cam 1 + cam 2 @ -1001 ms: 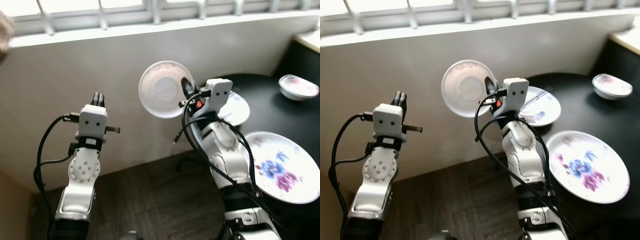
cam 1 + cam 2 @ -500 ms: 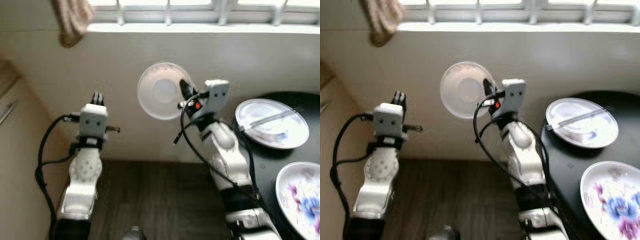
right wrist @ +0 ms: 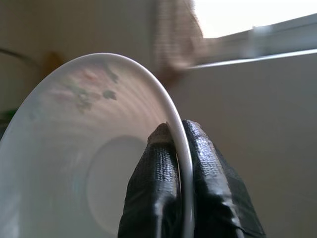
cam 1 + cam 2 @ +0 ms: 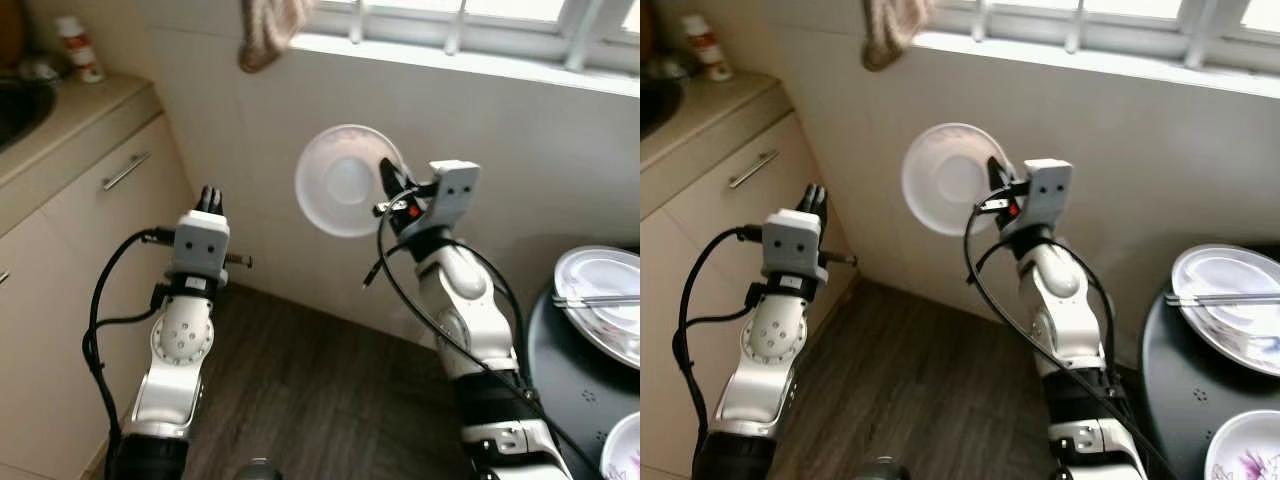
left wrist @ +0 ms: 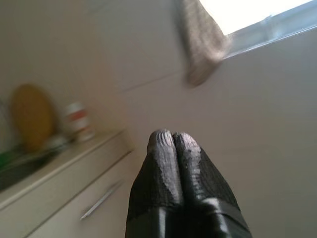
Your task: Kitchen organization
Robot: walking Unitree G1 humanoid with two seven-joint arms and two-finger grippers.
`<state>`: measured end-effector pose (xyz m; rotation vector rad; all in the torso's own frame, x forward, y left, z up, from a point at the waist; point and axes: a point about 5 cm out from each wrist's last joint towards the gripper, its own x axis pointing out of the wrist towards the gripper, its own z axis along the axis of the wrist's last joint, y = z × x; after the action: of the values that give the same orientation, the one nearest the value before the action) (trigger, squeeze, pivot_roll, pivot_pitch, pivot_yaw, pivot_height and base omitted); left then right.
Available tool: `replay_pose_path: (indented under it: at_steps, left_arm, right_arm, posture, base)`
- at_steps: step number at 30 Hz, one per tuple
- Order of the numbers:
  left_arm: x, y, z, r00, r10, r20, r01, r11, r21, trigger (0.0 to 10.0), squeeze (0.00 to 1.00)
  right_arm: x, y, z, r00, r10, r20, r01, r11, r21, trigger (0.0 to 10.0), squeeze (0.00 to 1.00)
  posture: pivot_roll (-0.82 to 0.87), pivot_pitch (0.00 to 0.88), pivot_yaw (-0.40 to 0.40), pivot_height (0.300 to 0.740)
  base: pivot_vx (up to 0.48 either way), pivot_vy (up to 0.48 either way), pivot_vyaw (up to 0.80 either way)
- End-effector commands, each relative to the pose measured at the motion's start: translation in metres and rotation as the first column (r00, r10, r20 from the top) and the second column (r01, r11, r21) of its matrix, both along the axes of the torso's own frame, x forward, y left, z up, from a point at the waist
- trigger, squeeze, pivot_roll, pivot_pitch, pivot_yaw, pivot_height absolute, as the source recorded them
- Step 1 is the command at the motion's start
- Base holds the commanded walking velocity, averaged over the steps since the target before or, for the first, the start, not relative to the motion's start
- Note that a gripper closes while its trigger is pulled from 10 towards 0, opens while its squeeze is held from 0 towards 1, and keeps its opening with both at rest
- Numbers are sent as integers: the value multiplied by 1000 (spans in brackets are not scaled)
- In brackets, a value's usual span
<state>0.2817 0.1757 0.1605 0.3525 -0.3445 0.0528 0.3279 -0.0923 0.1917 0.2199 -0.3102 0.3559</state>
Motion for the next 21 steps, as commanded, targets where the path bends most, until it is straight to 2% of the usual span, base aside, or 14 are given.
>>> replay_pose_path:
  at_steps: [1, 5, 21]
  left_arm:
    - [0, -5, 4, 1000, -25, 18, 25, 1000, -10, 10000, 0]
    - [0, -5, 4, 1000, -24, 20, 24, 1000, -10, 10000, 0]
    - [-1, -5, 3, 999, -30, 28, 30, 999, -24, 10000, 0]
  right_arm:
    - [0, -3, 4, 1000, -13, 26, 13, 1000, -16, 0, 0]
    - [0, -3, 5, 999, -14, 32, 15, 1000, -20, 0, 0]
    - [0, -2, 6, 999, -15, 52, 17, 999, -38, 0, 0]
  posture:
    - [-17, 0, -31, 740]
    - [-18, 0, -31, 740]
    - [-15, 0, -36, 740]
  base:
    - [0, 0, 800]
    - [120, 0, 800]
    - [294, 0, 800]
